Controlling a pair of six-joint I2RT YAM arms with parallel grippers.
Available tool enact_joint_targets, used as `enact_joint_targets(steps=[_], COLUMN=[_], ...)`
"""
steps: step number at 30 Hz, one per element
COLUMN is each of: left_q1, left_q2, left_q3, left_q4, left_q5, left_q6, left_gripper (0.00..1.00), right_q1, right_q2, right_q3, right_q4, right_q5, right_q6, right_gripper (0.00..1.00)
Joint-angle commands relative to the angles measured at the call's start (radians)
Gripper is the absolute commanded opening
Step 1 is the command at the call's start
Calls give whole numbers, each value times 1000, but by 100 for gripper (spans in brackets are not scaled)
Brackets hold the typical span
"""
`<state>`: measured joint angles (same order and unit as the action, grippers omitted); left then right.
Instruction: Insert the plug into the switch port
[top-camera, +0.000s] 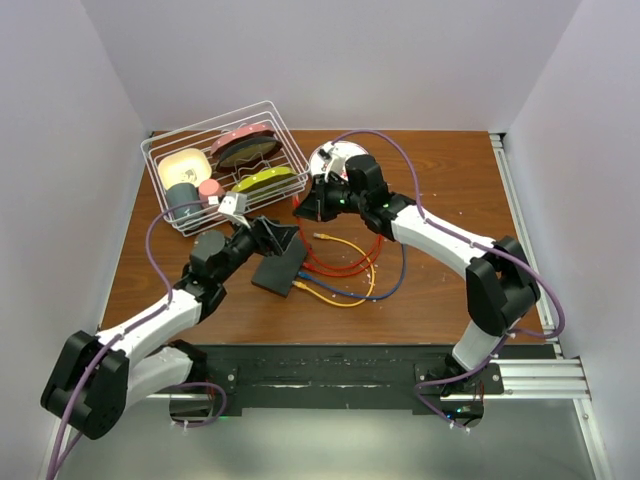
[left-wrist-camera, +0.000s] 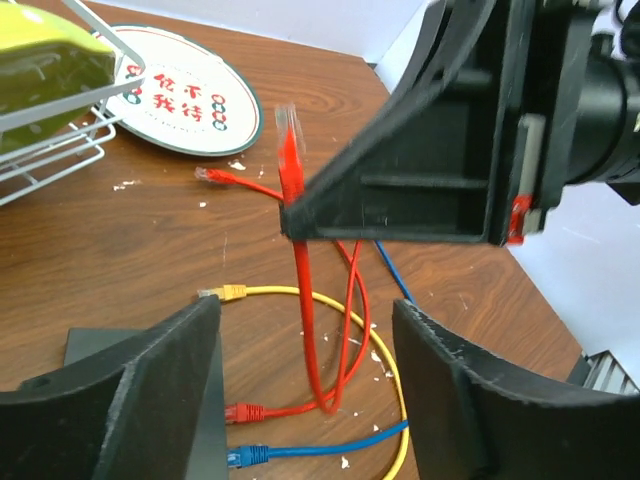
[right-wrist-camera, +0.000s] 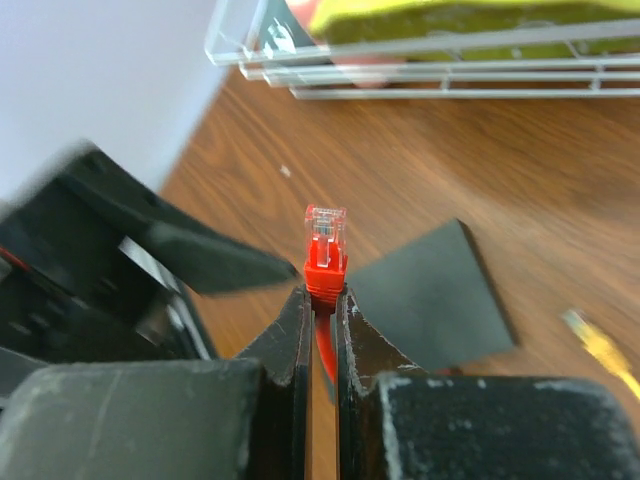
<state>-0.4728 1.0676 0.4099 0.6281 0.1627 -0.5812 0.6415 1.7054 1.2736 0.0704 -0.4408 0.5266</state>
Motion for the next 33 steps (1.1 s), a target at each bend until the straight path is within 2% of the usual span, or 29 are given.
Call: enact_joint_targets(steps=[1,4,7,12,16,24,29,33], left_q1=[77,156,187,189,188,157,126,105], left_q2=[-35,-12,34,130,198,255,293,321], left_q3=[46,33,46,69,78,93,112,116], left_q4=[16,103,140,229,295,344,349,369], left_q5=[78,205,292,385,449,466,451,451], left_q6=[-18,-86,-124,-161,-186,-216,-215,-218], left_gripper=[75,73,71,62,59,57,48,45], right_q1=[0,1,3,3,7,30,41,40], right_q2=[-73,-79,-89,-96,-98,-82,-87,-104], right_q3=[53,61,61,40,29,36,29,23], right_q4=[-182,-269,-343,-388,-379,-363,-350,-336], right_q5=[-36,-38,-59,-98,-121,-147,-148,-134], right_q6=[-243,-347,-425,-488,-485,-471,-462,-455], right_gripper=[0,0,0,0,0,0,0,0])
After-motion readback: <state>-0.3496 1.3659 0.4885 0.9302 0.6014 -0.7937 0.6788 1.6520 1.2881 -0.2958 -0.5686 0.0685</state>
